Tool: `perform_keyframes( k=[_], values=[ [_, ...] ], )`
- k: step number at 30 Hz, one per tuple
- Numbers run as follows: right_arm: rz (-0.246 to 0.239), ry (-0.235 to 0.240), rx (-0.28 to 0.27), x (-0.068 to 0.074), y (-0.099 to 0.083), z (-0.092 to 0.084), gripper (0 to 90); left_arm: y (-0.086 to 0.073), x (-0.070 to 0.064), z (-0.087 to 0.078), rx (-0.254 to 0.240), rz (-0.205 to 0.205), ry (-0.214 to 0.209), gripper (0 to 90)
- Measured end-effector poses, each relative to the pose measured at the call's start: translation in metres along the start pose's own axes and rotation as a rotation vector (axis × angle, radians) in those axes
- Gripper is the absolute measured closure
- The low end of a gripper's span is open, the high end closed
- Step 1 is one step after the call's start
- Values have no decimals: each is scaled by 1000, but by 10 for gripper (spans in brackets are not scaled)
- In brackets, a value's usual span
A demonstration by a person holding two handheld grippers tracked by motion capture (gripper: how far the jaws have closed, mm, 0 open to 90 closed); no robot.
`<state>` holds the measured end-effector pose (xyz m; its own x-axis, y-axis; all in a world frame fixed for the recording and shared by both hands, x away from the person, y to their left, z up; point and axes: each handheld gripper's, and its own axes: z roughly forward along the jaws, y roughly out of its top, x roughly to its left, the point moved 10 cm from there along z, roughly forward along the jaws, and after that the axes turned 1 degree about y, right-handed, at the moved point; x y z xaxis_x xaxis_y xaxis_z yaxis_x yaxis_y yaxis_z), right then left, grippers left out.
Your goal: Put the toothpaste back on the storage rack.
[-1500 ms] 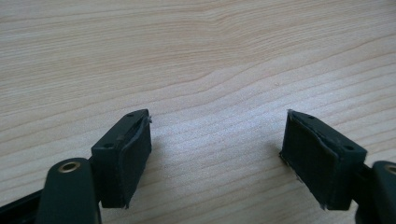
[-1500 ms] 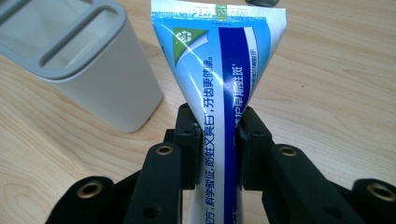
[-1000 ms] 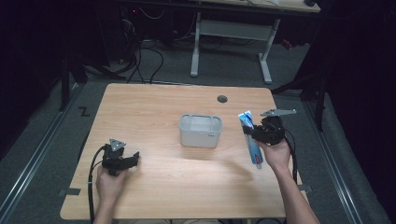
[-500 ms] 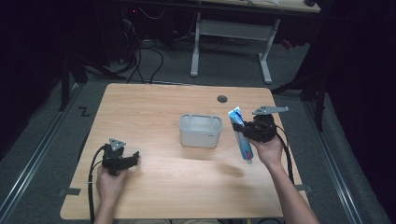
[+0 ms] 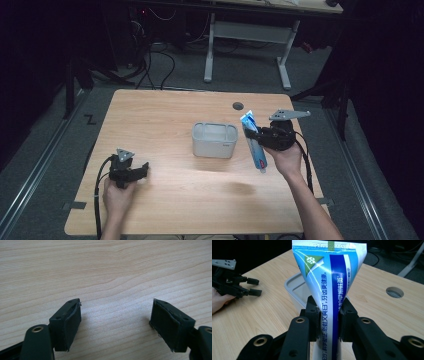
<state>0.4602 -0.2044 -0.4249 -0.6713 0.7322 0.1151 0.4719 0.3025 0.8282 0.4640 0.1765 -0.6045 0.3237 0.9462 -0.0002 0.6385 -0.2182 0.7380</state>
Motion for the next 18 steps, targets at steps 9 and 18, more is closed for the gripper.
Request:
perform_keyframes(
  k=[9,18],
  values=[
    [-16,50,1,15,13,13,738,0,0,0,1,0,-3,248],
    [-51,84,-9,29,41,23,736,0,0,0,1,3,-6,247]
  ],
)
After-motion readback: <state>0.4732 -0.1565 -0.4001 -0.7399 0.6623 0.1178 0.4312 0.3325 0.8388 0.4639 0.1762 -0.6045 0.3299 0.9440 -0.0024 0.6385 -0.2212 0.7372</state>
